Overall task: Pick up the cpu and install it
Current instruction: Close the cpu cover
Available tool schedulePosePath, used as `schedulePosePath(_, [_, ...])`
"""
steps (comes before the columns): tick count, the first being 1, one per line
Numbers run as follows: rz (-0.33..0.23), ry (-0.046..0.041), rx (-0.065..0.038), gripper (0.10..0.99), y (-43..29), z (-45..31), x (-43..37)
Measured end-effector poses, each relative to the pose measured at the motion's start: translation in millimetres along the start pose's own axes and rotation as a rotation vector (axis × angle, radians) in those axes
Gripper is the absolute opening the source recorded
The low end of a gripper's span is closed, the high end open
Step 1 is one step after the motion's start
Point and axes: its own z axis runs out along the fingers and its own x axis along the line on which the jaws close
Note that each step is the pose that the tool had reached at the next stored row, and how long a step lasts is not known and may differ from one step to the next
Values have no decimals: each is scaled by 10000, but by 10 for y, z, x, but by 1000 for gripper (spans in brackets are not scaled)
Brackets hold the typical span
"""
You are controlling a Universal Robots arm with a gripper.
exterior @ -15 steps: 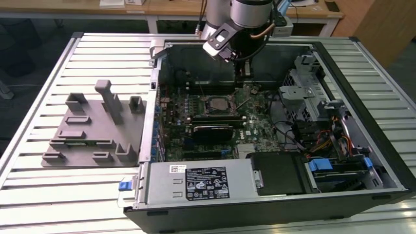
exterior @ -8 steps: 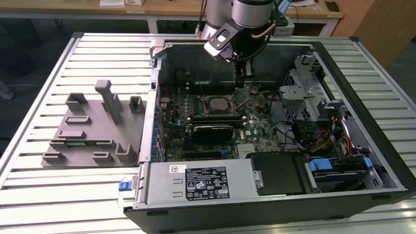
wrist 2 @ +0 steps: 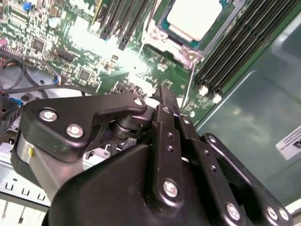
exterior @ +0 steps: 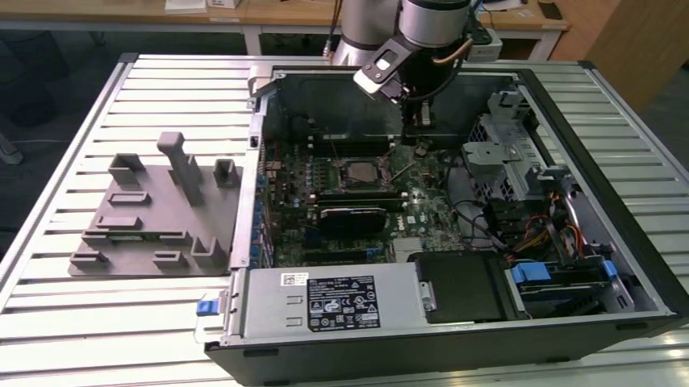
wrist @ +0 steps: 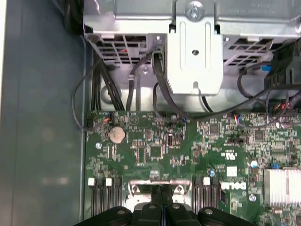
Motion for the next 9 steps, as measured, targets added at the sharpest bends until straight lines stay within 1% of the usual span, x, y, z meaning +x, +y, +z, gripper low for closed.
schedulePosePath(6, [0,0,0,106,108,10,3])
schedulePosePath(9, [0,0,0,106,151,15,5])
